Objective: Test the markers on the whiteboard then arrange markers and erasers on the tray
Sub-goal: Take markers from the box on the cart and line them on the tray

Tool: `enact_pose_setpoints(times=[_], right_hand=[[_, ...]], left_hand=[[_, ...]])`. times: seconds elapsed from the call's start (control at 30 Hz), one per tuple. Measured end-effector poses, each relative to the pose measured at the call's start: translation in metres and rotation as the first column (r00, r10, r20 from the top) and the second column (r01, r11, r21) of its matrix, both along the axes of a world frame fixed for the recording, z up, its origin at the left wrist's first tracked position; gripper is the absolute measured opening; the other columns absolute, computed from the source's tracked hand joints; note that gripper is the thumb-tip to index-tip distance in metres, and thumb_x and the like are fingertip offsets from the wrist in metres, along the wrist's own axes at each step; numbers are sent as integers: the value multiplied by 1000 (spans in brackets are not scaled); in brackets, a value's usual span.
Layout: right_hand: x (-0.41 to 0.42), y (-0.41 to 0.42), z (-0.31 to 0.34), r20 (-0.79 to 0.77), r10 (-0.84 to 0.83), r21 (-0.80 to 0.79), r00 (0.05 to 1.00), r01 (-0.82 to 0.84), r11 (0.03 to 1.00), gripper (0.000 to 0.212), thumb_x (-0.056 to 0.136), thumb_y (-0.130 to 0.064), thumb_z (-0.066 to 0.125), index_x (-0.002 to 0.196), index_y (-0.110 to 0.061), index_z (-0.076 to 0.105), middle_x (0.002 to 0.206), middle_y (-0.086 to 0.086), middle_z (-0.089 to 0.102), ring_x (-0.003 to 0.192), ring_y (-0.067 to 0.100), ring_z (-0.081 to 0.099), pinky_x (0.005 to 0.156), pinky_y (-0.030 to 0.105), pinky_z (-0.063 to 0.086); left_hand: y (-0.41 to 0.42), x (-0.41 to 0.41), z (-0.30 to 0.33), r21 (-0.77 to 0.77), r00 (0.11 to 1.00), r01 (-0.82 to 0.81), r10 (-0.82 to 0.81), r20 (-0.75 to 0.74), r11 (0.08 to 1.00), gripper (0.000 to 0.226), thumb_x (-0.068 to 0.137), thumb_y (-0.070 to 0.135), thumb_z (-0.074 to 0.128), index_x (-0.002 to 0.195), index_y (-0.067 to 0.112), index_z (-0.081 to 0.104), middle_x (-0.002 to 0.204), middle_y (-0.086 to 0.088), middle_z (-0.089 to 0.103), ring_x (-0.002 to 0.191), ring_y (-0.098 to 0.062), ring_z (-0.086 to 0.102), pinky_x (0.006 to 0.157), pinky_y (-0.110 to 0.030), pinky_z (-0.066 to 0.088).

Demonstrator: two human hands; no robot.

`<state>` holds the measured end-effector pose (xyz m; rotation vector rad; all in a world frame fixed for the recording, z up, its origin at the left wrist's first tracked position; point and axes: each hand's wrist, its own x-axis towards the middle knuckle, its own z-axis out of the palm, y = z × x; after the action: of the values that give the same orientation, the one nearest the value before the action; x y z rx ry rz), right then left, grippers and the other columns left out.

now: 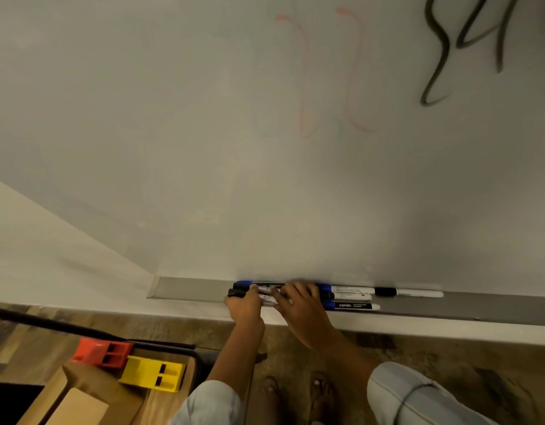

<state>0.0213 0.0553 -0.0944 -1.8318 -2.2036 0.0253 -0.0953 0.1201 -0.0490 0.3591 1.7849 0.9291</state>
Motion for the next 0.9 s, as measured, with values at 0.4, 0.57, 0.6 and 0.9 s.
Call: enact_pose_setpoints(times=[0.4,0.57,0.6,0.9], right_hand=[[-8,0,-2,-16,-69,-133,997,67,989,48,88,-47,61,130,-25,55,126,1,60,116,23,50,91,44,45],[-17,-20,-14,-36,-31,-243,999,22,970,67,87,-53,61,142,-19,45,146,7,50,134,27,48,105,49,43],[-17,-23,-15,-39,-46,-245,998,35,969,67,87,-52,59,143,-18,45,148,8,48,136,28,46,106,50,41],[-17,-26,-19,32,-68,-241,997,73,968,78,91,-56,46,153,-12,26,162,13,19,149,30,16,117,58,15]], left_hand=[[20,-34,7,-102,601,612,-546,-584,784,45,88,10,66,127,-1,48,130,-20,54,120,-35,52,99,-41,47],[8,-23,8,-56,577,661,-555,-599,748,38,89,7,63,125,-1,52,126,-19,56,114,-32,55,90,-30,45],[6,-21,9,-42,571,671,-553,-607,740,39,90,7,63,126,-1,52,127,-19,56,114,-32,56,90,-30,45],[5,-46,11,-105,517,623,-509,-689,775,68,76,22,79,131,0,45,133,-21,51,123,-37,48,95,-47,51]])
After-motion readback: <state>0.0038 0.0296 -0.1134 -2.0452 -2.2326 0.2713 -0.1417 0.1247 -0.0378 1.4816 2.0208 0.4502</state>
